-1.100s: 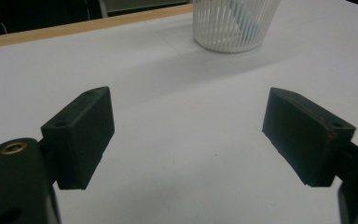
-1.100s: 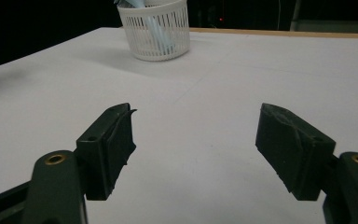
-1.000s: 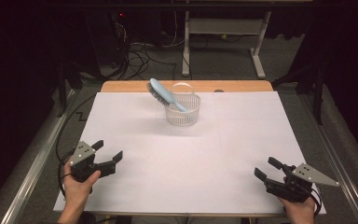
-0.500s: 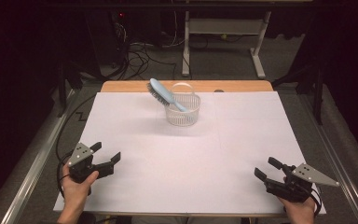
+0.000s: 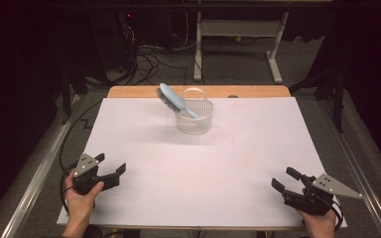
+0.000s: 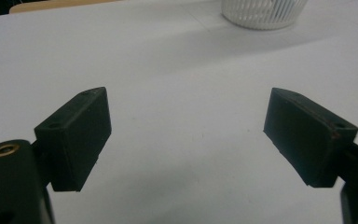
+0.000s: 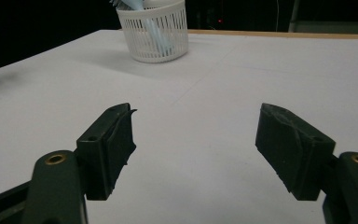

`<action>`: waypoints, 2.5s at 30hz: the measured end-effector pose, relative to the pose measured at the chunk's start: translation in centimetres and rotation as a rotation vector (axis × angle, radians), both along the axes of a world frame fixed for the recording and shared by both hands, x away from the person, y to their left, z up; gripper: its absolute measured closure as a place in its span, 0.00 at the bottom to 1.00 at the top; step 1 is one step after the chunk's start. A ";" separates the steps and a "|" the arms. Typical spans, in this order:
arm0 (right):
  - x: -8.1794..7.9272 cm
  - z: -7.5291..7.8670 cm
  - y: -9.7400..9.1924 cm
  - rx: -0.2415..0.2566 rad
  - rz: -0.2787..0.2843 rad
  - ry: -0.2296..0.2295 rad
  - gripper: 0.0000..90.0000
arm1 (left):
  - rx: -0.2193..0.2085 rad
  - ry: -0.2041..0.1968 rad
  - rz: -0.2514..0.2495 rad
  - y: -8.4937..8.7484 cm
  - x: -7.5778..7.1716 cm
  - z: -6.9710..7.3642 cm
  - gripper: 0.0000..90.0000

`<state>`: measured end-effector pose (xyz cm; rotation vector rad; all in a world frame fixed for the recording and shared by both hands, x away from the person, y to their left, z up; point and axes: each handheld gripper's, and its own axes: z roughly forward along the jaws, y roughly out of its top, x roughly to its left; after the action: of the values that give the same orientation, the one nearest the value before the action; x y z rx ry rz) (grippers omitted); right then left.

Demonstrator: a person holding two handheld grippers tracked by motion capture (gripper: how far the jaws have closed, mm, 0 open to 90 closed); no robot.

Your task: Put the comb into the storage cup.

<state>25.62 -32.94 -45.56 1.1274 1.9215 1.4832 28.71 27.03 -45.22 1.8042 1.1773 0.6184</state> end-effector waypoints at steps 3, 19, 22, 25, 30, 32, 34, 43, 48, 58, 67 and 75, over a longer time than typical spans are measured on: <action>0.0 0.0 0.0 -0.001 0.000 0.001 0.32 | -0.008 -0.001 0.003 0.1 0.0 -0.2 0.18; 0.1 -0.1 -0.1 -0.001 -0.003 0.000 0.32 | -0.058 -0.031 0.025 0.3 -0.7 -1.3 0.17; 0.1 0.0 -0.1 0.001 -0.005 0.000 0.32 | -0.051 -0.045 0.021 0.3 -0.9 -1.5 0.17; 0.0 0.0 -0.2 0.003 -0.010 0.001 0.32 | -0.050 -0.041 0.011 0.2 -1.0 -1.6 0.18; 0.0 0.0 -0.2 0.002 -0.012 0.001 0.32 | -0.050 -0.039 -0.002 0.0 -1.0 -1.9 0.18; 0.0 0.0 -0.3 0.004 -0.015 0.003 0.32 | -0.048 -0.040 -0.012 -0.1 -1.0 -2.0 0.18; 0.0 0.0 -0.3 0.004 -0.015 0.001 0.32 | -0.039 -0.043 -0.016 -0.3 -1.1 -2.0 0.18; -0.1 0.1 -0.6 0.017 -0.032 0.002 0.32 | -0.044 -0.038 -0.015 -0.3 -1.4 -2.3 0.18; -0.1 -0.1 -0.7 0.013 -0.039 0.010 0.32 | -0.053 -0.030 -0.004 0.1 -1.3 -2.6 0.18; 0.0 -0.2 -0.9 0.024 -0.046 0.029 0.30 | -0.090 -0.025 0.000 0.7 -1.2 -2.7 0.19; 0.3 -0.4 -1.1 0.033 -0.040 0.045 0.30 | -0.086 -0.016 0.000 0.6 -1.1 -2.7 0.22; 0.3 -0.4 -1.0 0.029 -0.036 0.042 0.30 | -0.094 -0.030 -0.005 0.5 -1.3 -2.5 0.21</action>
<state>25.90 -33.90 -45.91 1.2089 1.9036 1.4833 27.44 27.55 -47.71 1.7126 1.1623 0.5757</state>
